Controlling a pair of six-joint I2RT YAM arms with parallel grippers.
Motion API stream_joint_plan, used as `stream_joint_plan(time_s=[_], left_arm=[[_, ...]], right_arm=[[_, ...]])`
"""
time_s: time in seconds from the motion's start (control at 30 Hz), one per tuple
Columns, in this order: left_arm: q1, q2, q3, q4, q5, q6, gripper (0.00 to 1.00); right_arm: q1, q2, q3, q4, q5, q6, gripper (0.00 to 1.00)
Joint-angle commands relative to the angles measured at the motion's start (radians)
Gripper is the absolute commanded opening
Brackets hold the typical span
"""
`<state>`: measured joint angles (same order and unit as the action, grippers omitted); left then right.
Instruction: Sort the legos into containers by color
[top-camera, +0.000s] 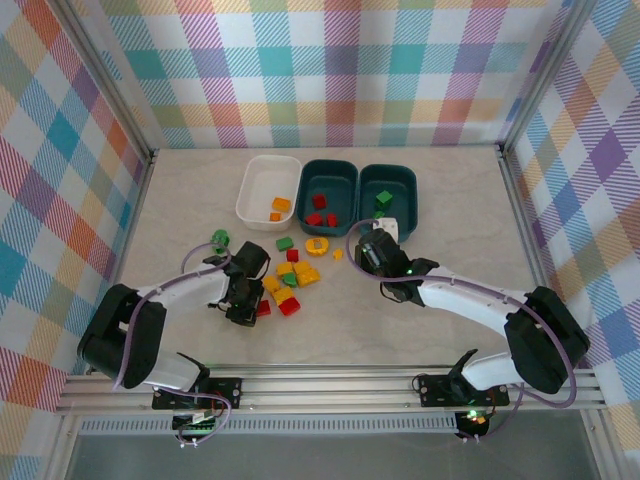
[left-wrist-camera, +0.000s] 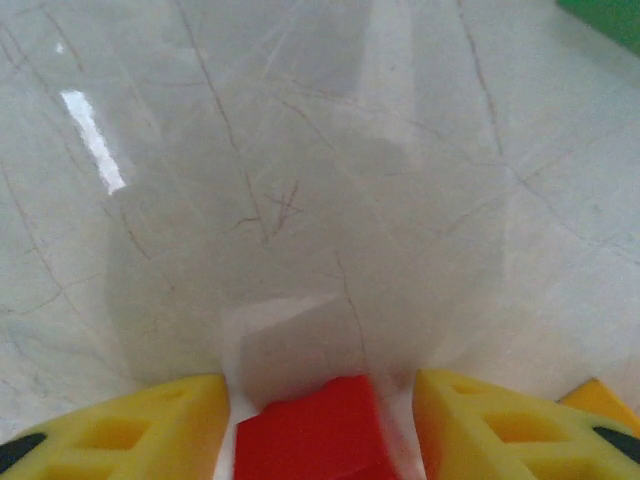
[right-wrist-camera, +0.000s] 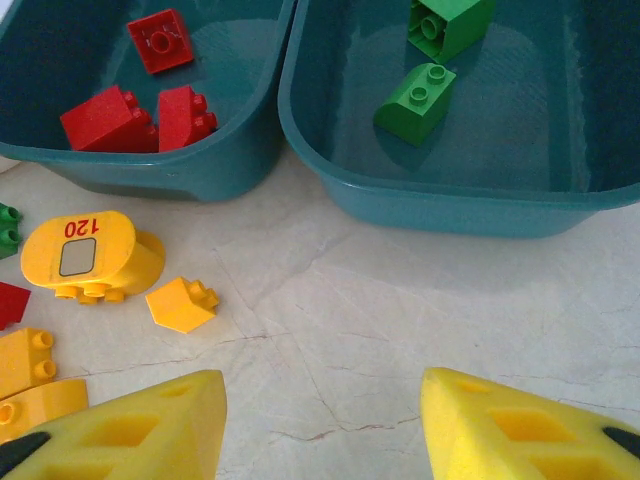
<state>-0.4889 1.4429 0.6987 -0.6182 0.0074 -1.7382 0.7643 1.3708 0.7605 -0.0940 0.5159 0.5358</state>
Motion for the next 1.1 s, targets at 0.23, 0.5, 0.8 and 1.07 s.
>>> stream_joint_plan(time_s=[0.23, 0.5, 0.8, 1.07], left_arm=[[-0.001, -0.007, 0.002, 0.245, -0.047, 0.053, 0.38], [-0.025, -0.208, 0.108, 0.097, -0.144, 0.178, 0.34], [-0.028, -0.044, 0.390, 0.141, -0.155, 0.319, 0.36], [-0.021, 0.522, 0.973, 0.119, 0.026, 0.556, 0.36]], right_arm=[[0.000, -0.015, -0.013, 0.023, 0.009, 0.010, 0.54], [0.000, -0.021, -0.018, 0.023, 0.010, 0.015, 0.54], [-0.025, -0.022, -0.024, 0.011, 0.014, 0.036, 0.53], [-0.110, -0.070, -0.068, 0.017, -0.027, 0.080, 0.53]])
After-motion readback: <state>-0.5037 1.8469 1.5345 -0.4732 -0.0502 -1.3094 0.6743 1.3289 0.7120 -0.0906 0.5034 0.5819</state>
